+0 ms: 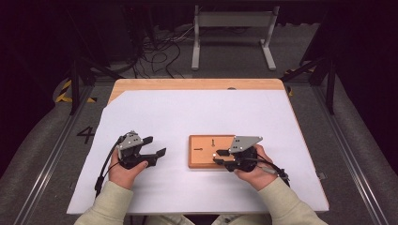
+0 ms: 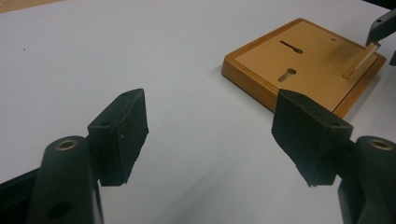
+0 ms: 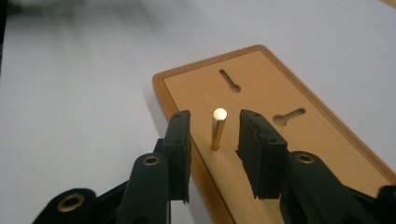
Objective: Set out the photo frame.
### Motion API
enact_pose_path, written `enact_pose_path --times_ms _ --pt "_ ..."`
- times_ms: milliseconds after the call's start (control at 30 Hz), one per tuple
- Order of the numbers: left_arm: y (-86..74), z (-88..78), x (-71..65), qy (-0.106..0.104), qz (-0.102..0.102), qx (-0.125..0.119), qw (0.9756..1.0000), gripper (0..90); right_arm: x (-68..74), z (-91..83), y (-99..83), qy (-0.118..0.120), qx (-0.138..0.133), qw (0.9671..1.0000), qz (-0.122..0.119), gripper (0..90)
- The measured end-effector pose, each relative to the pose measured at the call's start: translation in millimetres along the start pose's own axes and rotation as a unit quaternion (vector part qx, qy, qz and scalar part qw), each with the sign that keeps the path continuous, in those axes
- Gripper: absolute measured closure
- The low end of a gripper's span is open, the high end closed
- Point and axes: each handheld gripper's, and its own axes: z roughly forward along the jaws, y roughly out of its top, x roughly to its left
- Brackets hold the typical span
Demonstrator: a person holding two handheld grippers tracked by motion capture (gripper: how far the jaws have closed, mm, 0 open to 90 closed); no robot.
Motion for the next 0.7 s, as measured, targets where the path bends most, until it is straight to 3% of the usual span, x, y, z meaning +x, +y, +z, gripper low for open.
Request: enact_pose_path --times_ms 167,367,567,700 --pt "0.5 0.4 0.6 0.003 0.008 0.002 1.0000 27.3 -4.5 10.8 2.6 0.016 0.015 0.9998 -0.003 70.9" --pt "2.5 2.6 -3.6 -0.002 0.012 0.014 0.9998 26.5 -8.6 21.0 1.6 0.018 0.026 0.9992 -0.025 72.4" --pt "6.6 6.5 -7.6 -0.010 0.029 0.028 0.9991 26.7 -7.5 24.5 2.4 0.020 0.035 0.9979 -0.051 81.7" --pt "9.2 9.7 -9.6 -0.027 0.018 0.032 0.9989 29.9 -5.5 25.2 3.3 0.021 0.040 0.9962 -0.075 83.3"
